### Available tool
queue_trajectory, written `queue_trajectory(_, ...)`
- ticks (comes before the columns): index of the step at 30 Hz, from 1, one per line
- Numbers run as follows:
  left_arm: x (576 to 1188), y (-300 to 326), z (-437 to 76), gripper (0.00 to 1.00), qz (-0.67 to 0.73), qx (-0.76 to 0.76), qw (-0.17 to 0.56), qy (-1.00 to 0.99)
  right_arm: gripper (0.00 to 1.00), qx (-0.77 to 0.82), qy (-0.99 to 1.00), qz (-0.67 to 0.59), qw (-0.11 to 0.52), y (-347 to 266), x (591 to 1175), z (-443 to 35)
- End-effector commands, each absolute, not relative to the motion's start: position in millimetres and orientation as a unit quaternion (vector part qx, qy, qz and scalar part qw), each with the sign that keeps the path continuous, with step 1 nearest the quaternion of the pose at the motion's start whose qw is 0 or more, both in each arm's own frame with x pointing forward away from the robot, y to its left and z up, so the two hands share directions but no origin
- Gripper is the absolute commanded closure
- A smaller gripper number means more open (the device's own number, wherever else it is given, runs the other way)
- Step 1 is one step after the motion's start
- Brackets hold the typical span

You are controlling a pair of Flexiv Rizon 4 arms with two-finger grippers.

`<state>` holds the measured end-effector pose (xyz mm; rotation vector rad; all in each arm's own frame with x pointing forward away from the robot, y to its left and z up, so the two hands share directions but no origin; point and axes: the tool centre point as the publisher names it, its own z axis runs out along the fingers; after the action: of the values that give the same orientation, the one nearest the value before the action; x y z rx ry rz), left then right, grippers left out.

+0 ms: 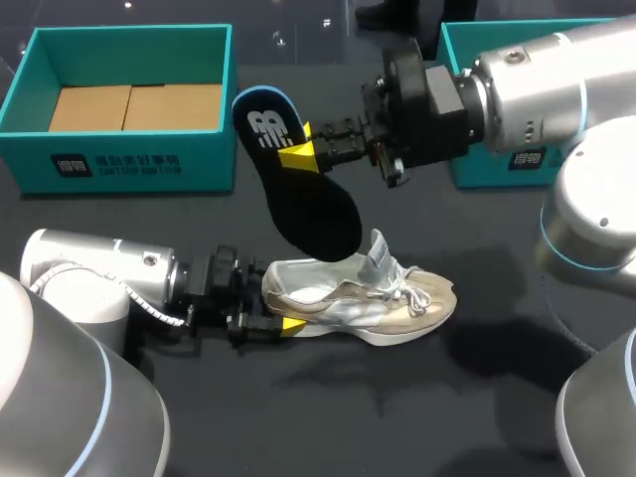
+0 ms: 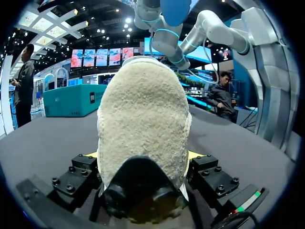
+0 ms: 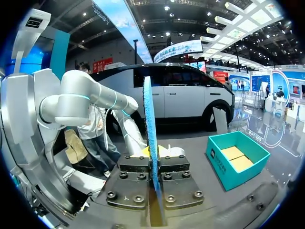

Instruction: Take the shoe out of the shoebox, open the shoe tongue, remove and reinsert the insole, then place the shoe into the shoebox

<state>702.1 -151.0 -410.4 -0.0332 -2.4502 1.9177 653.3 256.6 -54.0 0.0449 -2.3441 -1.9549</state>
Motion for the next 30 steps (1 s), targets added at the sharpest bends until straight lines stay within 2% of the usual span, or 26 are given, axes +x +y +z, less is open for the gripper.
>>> queue_trajectory(1, 701.5, -151.0, -411.3, 1.00, 0.616, -0.010, 0.015, -0.788, 1.00, 0.006, -0.763, -0.645, 0.033, 241.2, 641.6, -58.4)
queue_trajectory(7, 701.5, -151.0, -411.3, 1.00, 0.616, -0.010, 0.015, -0.788, 1.00, 0.006, -0.763, -0.645, 0.033, 241.2, 641.6, -58.4)
queue_trajectory(13, 701.5, -151.0, -411.3, 1.00, 0.616, -0.010, 0.015, -0.788, 1.00, -0.040, -0.715, -0.696, 0.043, 220.6, 622.2, -47.5)
queue_trajectory(17, 701.5, -151.0, -411.3, 1.00, 0.616, -0.010, 0.015, -0.788, 1.00, -0.103, -0.679, -0.721, 0.088, 205.2, 608.5, -48.0)
queue_trajectory(30, 701.5, -151.0, -411.3, 1.00, 0.616, -0.010, 0.015, -0.788, 1.00, -0.103, -0.679, -0.721, 0.088, 205.2, 608.5, -48.0)
